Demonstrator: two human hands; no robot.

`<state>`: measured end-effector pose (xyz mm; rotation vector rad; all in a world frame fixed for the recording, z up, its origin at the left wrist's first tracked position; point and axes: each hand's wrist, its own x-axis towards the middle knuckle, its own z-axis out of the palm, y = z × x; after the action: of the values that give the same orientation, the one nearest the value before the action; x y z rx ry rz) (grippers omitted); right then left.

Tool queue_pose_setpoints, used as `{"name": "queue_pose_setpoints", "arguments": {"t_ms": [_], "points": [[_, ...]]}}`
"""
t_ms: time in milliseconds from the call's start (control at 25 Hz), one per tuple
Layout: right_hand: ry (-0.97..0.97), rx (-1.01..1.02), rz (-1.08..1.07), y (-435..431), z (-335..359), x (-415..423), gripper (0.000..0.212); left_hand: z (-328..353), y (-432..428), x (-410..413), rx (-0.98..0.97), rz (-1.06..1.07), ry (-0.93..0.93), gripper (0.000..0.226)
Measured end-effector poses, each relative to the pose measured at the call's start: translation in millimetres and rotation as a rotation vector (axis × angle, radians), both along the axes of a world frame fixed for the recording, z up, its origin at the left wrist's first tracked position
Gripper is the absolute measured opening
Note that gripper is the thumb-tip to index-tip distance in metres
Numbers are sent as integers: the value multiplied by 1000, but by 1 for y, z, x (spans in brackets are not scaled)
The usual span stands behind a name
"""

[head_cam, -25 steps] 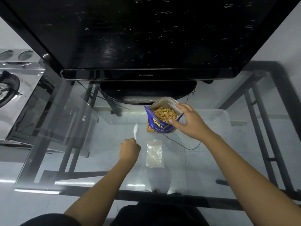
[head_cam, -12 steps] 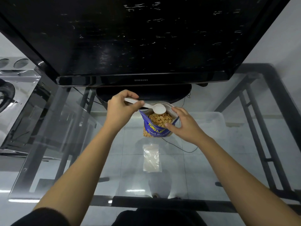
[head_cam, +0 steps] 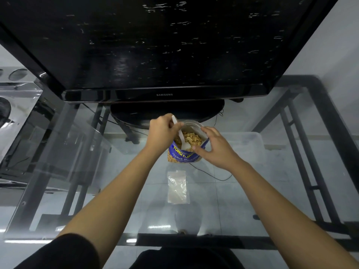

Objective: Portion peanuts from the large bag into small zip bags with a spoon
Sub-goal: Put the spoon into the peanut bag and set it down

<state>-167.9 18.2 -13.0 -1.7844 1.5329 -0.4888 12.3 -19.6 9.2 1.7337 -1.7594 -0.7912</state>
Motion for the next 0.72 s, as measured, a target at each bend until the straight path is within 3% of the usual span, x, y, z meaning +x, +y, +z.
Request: {"name": "queue_pose_setpoints", "arguments": {"t_ms": [80, 200, 320, 400, 560, 720], "points": [[15, 14, 6, 0, 0, 1, 69, -3, -1, -3, 47, 17, -1, 26], [38, -58, 11, 4, 2, 2, 64, 4, 3, -2, -101, 136, -9, 50], [-19, -325, -131, 27, 2, 4, 49, 4, 31, 9, -350, 290, 133, 29], [-64, -398, -174, 54, -13, 7, 41, -18, 64, 14, -397, 227, 133, 20], [86, -144, -32, 99, -73, 15, 48, -99, 112, 24, -237, -124, -119, 29], [385, 14, 100, 112, -126, 15, 65, -138, 111, 28, -152, -241, -390, 31]]}}
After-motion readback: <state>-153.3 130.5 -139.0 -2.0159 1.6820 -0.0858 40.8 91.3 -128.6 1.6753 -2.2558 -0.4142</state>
